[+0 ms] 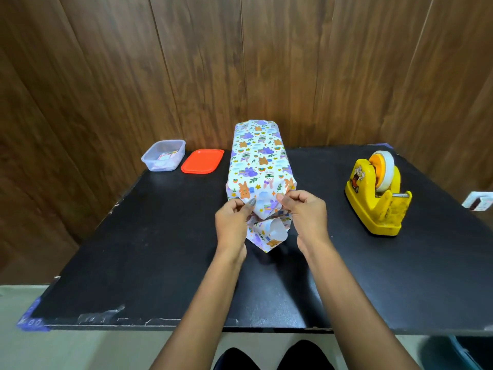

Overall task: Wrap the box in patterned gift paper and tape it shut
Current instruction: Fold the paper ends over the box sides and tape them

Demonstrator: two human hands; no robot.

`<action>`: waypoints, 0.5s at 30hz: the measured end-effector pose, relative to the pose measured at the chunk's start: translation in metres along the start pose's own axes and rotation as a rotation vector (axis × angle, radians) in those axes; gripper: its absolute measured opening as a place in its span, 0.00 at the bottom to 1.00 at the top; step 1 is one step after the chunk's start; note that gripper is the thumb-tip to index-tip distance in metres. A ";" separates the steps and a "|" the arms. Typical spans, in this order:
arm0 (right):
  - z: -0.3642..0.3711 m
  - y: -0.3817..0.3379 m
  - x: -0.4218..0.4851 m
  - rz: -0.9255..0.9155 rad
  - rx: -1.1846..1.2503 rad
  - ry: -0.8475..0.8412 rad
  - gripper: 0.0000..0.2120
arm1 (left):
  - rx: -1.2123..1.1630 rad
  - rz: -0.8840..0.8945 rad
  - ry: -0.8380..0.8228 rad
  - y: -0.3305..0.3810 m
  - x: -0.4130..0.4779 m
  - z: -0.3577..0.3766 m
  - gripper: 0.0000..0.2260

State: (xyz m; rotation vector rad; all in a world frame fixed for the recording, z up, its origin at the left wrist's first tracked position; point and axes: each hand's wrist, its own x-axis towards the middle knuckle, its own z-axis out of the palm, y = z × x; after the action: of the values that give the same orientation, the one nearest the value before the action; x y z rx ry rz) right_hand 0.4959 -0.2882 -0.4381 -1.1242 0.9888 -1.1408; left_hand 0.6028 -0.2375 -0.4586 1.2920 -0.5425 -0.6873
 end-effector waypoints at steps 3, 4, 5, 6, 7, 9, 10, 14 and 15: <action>-0.001 0.000 0.002 0.007 -0.063 -0.064 0.03 | -0.045 0.020 0.014 -0.002 0.000 0.003 0.08; -0.001 0.003 0.004 0.000 -0.087 -0.059 0.04 | -0.031 0.037 0.026 -0.004 -0.001 0.004 0.08; -0.002 0.004 0.006 -0.011 -0.113 -0.047 0.06 | -0.003 0.065 0.038 -0.006 -0.001 0.005 0.08; -0.001 0.007 0.008 -0.026 -0.137 -0.032 0.07 | 0.023 0.096 0.047 -0.008 -0.001 0.006 0.09; -0.001 0.009 0.008 -0.046 -0.154 -0.018 0.08 | 0.043 0.122 0.057 -0.009 -0.001 0.007 0.09; 0.001 0.013 0.009 -0.098 -0.211 0.022 0.08 | 0.087 0.165 0.079 -0.013 0.001 0.008 0.09; 0.002 0.015 0.010 -0.134 -0.261 0.045 0.06 | 0.109 0.184 0.094 -0.015 0.002 0.009 0.09; 0.002 0.024 0.011 -0.318 -0.565 0.168 0.04 | 0.203 0.219 0.153 -0.020 0.003 0.015 0.10; 0.002 0.025 0.010 -0.344 -0.614 0.201 0.05 | 0.215 0.224 0.165 -0.021 0.002 0.016 0.11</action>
State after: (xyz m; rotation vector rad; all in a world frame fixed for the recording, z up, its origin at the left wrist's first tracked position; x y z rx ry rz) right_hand 0.5037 -0.2967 -0.4622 -1.7441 1.3947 -1.2770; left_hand 0.5899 -0.2527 -0.4756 1.4473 -0.6271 -0.3398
